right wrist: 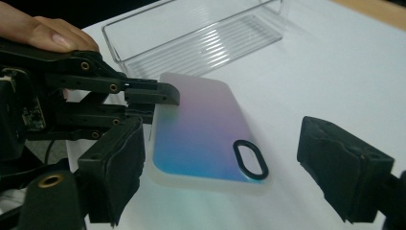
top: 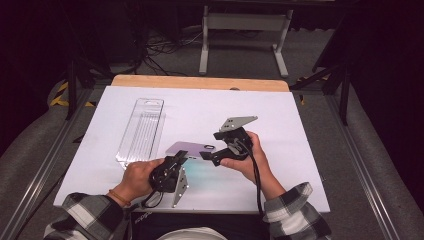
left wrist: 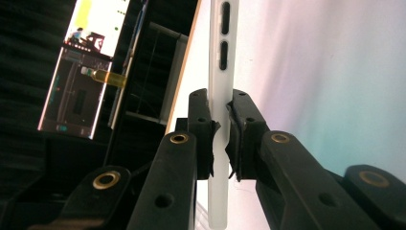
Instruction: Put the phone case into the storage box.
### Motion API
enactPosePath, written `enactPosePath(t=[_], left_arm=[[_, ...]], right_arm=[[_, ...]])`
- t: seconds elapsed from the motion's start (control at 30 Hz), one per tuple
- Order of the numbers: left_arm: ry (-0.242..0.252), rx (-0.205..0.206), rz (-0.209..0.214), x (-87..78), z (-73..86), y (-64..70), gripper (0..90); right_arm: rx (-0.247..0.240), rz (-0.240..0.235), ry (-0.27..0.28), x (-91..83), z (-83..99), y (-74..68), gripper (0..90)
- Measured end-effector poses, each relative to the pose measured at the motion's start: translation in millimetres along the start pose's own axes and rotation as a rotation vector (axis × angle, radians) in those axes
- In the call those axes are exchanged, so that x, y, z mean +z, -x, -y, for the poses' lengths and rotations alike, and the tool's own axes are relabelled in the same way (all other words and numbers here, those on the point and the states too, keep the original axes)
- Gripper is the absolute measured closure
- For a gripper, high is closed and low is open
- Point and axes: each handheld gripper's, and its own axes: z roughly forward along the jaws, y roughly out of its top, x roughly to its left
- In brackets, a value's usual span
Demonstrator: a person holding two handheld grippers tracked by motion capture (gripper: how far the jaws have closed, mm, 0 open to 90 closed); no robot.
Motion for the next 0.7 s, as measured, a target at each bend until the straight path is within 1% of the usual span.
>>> enactPosePath(t=[0.03, 0.1, 0.13, 0.17, 0.2, 0.23, 0.33, 0.37, 0.4, 0.43, 0.47, 0.5, 0.53, 0.57, 0.6, 0.63, 0.7], left_arm=[[0.028, -0.038, 0.007, 1.3, 0.8, 0.6, 81.5], [0.004, -0.057, 0.022, -1.4, 2.0, -4.4, 81.5], [0.022, -0.071, 0.031, -0.7, 2.8, -6.9, 81.5], [0.022, -0.071, 0.031, -0.7, 2.8, -6.9, 81.5], [0.027, -0.108, 0.045, -1.7, 4.1, -11.1, 81.5], [0.026, -0.131, 0.049, -2.3, 4.9, -11.9, 81.5], [0.049, -0.169, 0.057, -3.8, 8.0, -20.3, 81.5], [0.049, -0.169, 0.057, -3.8, 8.0, -20.3, 81.5], [0.058, -0.204, 0.068, -4.6, 9.6, -22.8, 81.5], [0.064, -0.218, 0.071, -5.1, 10.3, -24.1, 81.6], [0.069, -0.231, 0.073, -5.6, 11.1, -25.7, 81.5], [0.079, -0.261, 0.087, -6.1, 12.8, -29.2, 81.5], [0.088, -0.292, 0.096, -6.7, 14.3, -31.7, 81.5], [0.091, -0.304, 0.102, -6.9, 15.0, -33.2, 81.5], [0.098, -0.336, 0.116, -7.1, 16.4, -35.5, 81.5], [0.098, -0.336, 0.116, -7.1, 16.4, -35.5, 81.5], [0.109, -0.370, 0.126, -7.6, 18.6, -39.0, 81.5]], right_arm=[[-0.008, 0.014, 0.013, -2.8, 0.3, -0.4, 17.6], [-0.022, 0.027, 0.037, -8.8, 0.4, -0.3, 17.7], [-0.024, 0.035, 0.049, -10.7, 0.4, -0.2, 17.8], [-0.026, 0.038, 0.060, -13.0, 0.6, 0.0, 17.9], [-0.032, 0.039, 0.068, -14.9, 0.9, 0.0, 17.9], [-0.040, 0.046, 0.078, -16.8, 1.4, -0.2, 17.8], [-0.074, 0.057, 0.107, -20.2, 3.9, -1.4, 17.8], [-0.074, 0.057, 0.107, -20.2, 3.9, -1.4, 17.8], [-0.103, 0.077, 0.122, -21.3, 5.6, -3.2, 17.7], [-0.138, 0.086, 0.136, -22.3, 7.1, -5.7, 17.6], [-0.157, 0.101, 0.146, -22.9, 8.0, -7.2, 17.5], [-0.173, 0.121, 0.153, -23.5, 8.9, -8.7, 17.6], [-0.201, 0.144, 0.158, -24.4, 10.3, -10.6, 17.6], [-0.219, 0.157, 0.165, -25.3, 11.6, -12.1, 17.5], [-0.228, 0.169, 0.174, -25.9, 12.4, -12.9, 17.6], [-0.228, 0.169, 0.174, -25.9, 12.4, -12.9, 17.6], [-0.263, 0.197, 0.194, -26.6, 15.7, -15.1, 17.0]])
